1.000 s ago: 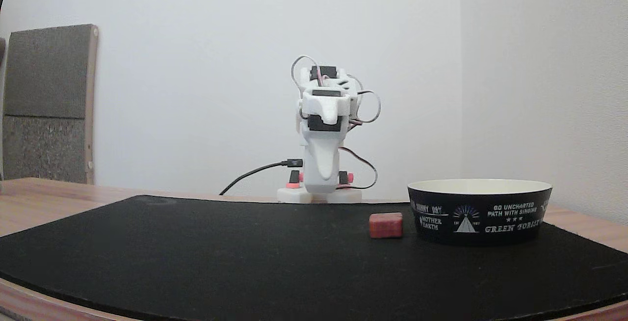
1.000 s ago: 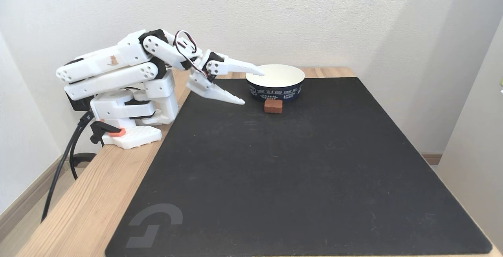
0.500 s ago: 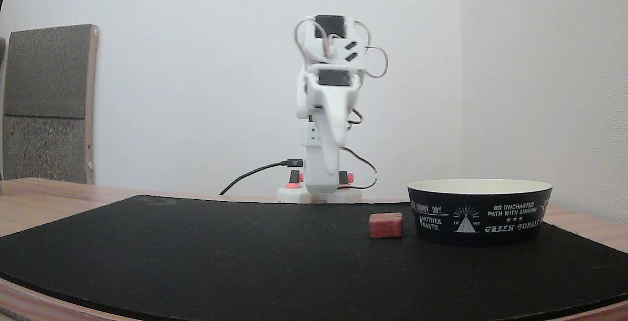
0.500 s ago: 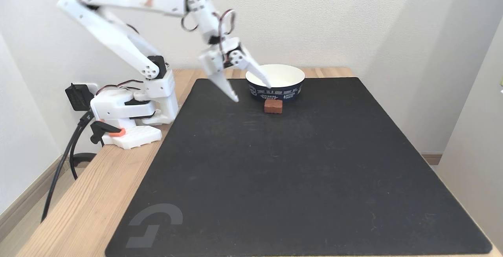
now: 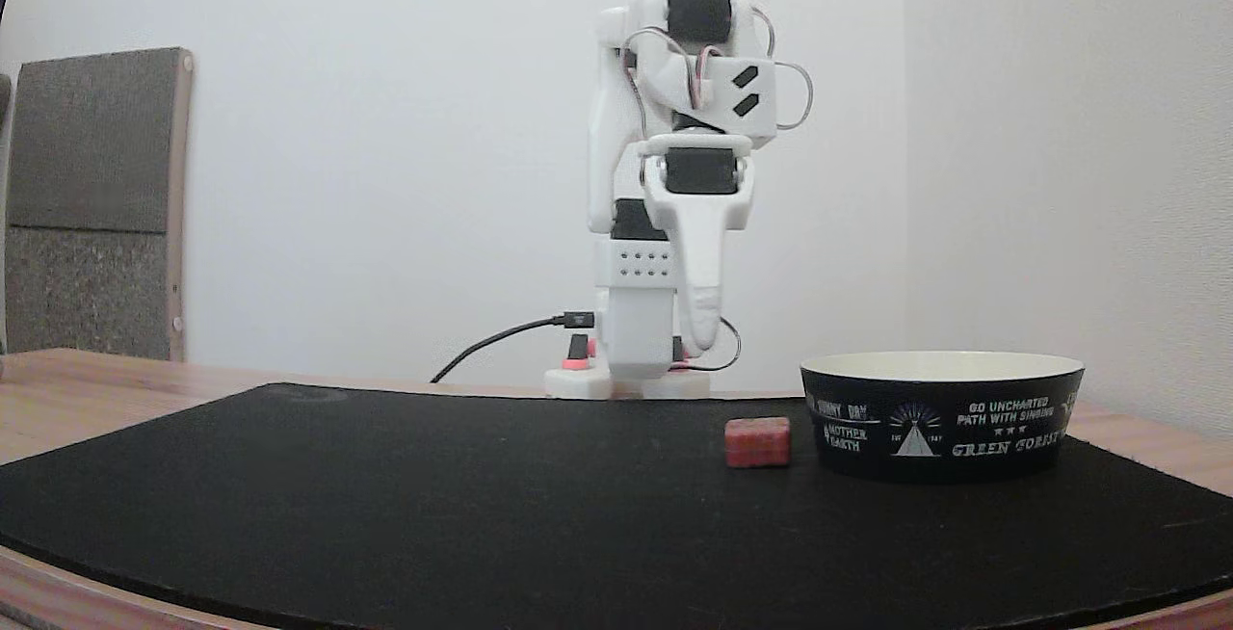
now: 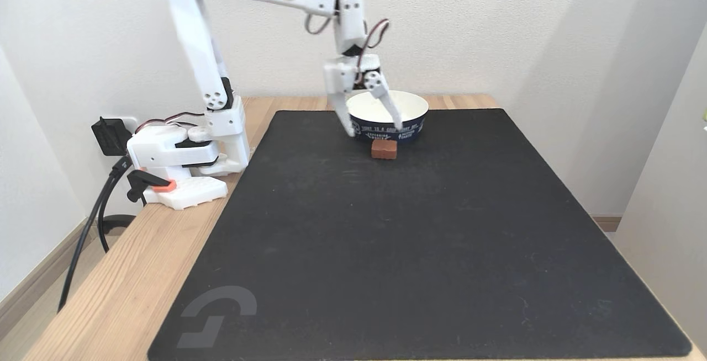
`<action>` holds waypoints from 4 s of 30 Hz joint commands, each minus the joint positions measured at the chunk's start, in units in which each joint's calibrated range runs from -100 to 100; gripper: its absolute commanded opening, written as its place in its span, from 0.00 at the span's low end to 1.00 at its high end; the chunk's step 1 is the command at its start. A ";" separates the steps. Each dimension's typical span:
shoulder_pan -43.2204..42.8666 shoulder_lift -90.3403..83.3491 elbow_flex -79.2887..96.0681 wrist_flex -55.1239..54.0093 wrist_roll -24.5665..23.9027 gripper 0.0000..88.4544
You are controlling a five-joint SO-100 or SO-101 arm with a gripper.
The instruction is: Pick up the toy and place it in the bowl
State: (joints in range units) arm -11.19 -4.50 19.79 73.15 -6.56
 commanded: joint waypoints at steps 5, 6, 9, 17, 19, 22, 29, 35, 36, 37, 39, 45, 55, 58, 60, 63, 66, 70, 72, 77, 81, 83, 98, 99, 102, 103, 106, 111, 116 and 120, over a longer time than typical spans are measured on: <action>0.19 10.71 -14.16 3.73 0.20 0.38; 0.19 12.29 -15.42 3.73 0.20 0.38; 0.19 14.54 -16.77 3.31 0.30 0.38; 0.11 19.79 -19.75 2.71 1.76 0.38; 0.03 20.21 -19.66 1.53 1.76 0.38; -1.06 21.21 -19.66 0.94 2.18 0.38; -1.56 21.55 -19.12 -0.42 1.76 0.37; -1.39 21.55 -18.94 -0.67 1.71 0.37; -1.39 21.55 -18.94 -0.67 1.71 0.37; -1.39 21.55 -18.94 -0.67 1.71 0.37; -1.39 21.55 -18.94 -0.67 1.71 0.37; -1.06 21.55 -18.85 -1.52 1.66 0.20; -0.81 22.38 -18.85 -1.77 1.66 0.10; -0.31 21.96 -18.85 -1.69 1.66 0.10; 0.70 21.46 -19.12 -1.35 1.66 0.10; 3.12 18.04 -19.57 -1.35 1.92 0.10; 4.38 11.79 -18.76 -0.42 1.97 0.10; 4.13 0.87 -18.76 -0.50 2.13 0.10; 0.28 -2.97 -18.85 -1.60 2.18 0.10; -8.67 0.95 -14.34 -12.61 2.18 0.10; -10.51 6.54 -10.19 -21.08 2.18 0.14; -10.60 8.04 -9.74 -22.09 2.18 0.23; 3.21 -11.97 6.75 -27.60 2.23 0.04; 3.88 -15.22 10.99 -29.80 2.23 0.04; 4.13 -28.81 29.55 -35.64 2.18 0.11; 4.13 -31.48 33.52 -36.83 2.18 0.11; 4.88 -41.23 49.65 -41.65 2.18 0.11; 4.88 -63.16 72.10 -45.72 2.18 0.11; 5.88 -88.58 80.12 -35.56 2.18 0.11; 2.96 -95.09 79.67 -19.81 2.23 0.11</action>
State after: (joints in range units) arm -6.45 -95.34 98.68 43.10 -4.35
